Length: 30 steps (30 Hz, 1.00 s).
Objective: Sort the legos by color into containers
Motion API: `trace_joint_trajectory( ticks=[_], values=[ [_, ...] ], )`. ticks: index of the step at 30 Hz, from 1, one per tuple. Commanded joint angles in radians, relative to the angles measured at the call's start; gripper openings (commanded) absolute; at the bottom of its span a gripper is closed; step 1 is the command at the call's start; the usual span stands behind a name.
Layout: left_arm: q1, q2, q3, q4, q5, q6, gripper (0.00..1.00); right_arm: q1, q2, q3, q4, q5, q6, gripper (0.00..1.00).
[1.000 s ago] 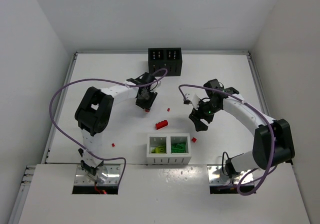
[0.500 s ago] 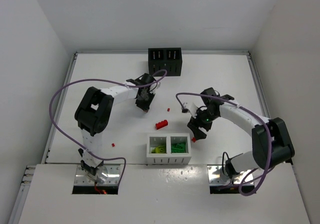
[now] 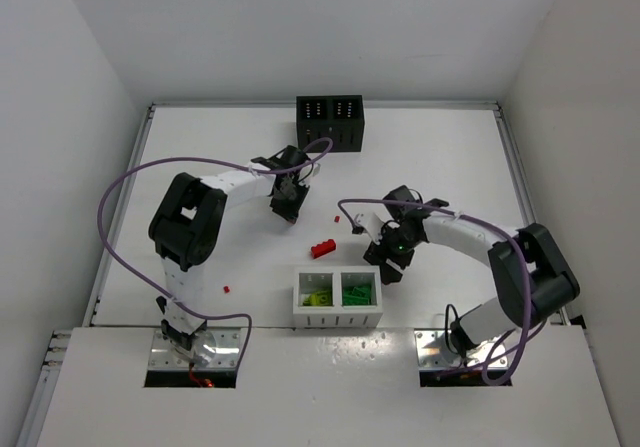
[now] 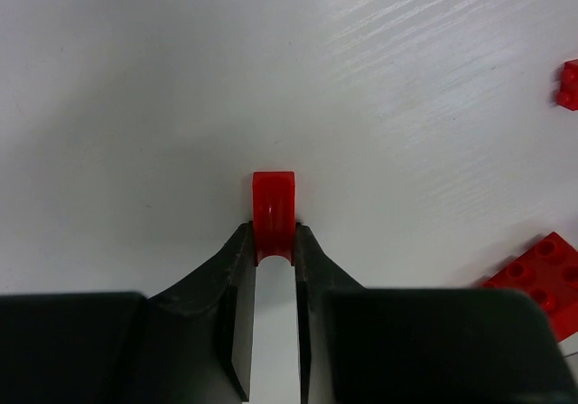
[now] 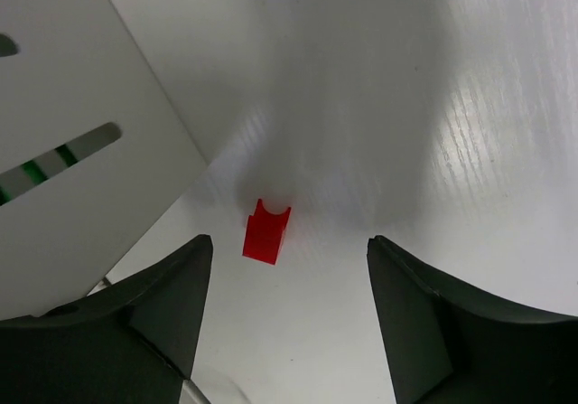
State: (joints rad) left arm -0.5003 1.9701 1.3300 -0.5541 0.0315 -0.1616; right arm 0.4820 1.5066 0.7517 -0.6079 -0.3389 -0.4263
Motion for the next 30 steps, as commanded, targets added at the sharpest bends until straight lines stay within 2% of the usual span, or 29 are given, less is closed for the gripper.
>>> trace_joint_trajectory(
  ticks=[1, 3, 10, 18, 22, 23, 25, 30],
  values=[
    [0.012, 0.019, 0.001, -0.006, -0.001, 0.002, 0.03, 0.018, 0.016, -0.023, 0.077, 0.063, 0.032, 0.69],
    [0.012, 0.019, 0.001, -0.006, -0.001, 0.002, 0.03, 0.027, 0.017, -0.023, 0.077, 0.089, 0.032, 0.66],
    [0.022, 0.019, 0.001, -0.006, -0.001, 0.002, 0.02, 0.046, 0.026, -0.057, 0.096, 0.118, 0.041, 0.47],
    [0.022, 0.029, 0.011, -0.006, -0.001, 0.002, 0.02, 0.066, 0.035, -0.066, 0.137, 0.146, 0.041, 0.36],
    [0.022, 0.029, 0.011, -0.006, -0.001, 0.002, 0.02, 0.066, 0.035, -0.066, 0.146, 0.146, 0.041, 0.24],
    [0.022, 0.029, 0.011, -0.006, -0.001, 0.002, 0.02, 0.066, 0.035, -0.066, 0.137, 0.146, 0.041, 0.18],
    [0.031, 0.029, 0.011, -0.006, 0.013, 0.002, 0.00, 0.052, 0.035, -0.028, 0.123, 0.155, 0.053, 0.10],
    [0.106, -0.003, 0.047, -0.015, 0.129, 0.040, 0.00, 0.038, 0.008, 0.096, -0.007, 0.155, 0.092, 0.02]
  ],
)
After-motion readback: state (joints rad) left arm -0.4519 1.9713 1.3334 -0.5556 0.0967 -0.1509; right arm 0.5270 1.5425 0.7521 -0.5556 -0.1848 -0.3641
